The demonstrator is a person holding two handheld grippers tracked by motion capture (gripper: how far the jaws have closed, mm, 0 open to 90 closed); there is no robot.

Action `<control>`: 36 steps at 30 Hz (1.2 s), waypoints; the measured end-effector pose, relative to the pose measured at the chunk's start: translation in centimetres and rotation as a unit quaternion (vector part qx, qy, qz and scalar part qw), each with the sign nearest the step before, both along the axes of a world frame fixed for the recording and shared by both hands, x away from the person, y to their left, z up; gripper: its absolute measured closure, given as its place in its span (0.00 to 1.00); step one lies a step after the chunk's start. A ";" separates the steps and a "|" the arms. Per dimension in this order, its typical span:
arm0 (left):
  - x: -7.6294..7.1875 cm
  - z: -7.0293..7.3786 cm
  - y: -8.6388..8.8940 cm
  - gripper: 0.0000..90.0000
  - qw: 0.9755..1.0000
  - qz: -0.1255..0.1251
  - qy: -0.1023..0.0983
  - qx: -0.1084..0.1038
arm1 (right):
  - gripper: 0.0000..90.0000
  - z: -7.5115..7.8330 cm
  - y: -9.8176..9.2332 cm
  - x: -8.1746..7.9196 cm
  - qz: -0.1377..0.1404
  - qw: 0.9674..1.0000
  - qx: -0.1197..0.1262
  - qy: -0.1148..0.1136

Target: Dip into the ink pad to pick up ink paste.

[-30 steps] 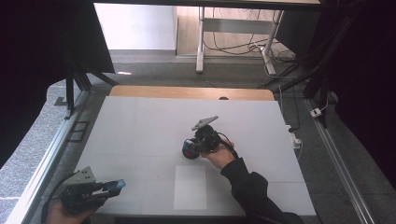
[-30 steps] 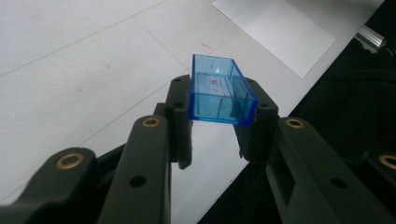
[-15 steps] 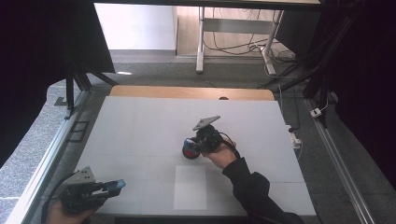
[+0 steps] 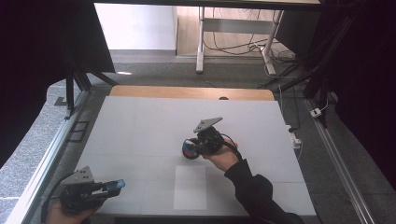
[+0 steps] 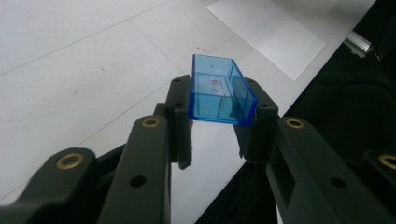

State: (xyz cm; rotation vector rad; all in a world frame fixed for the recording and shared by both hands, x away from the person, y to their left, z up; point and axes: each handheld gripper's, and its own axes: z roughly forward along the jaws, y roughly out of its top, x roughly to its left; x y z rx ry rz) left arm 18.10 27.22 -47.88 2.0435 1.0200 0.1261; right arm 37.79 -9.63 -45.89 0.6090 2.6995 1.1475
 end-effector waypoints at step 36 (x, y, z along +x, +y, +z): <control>0.0 0.0 -0.2 0.76 1.000 0.003 -0.001 0.009 | 0.79 2.5 -2.7 -4.0 0.020 0.998 0.056 0.013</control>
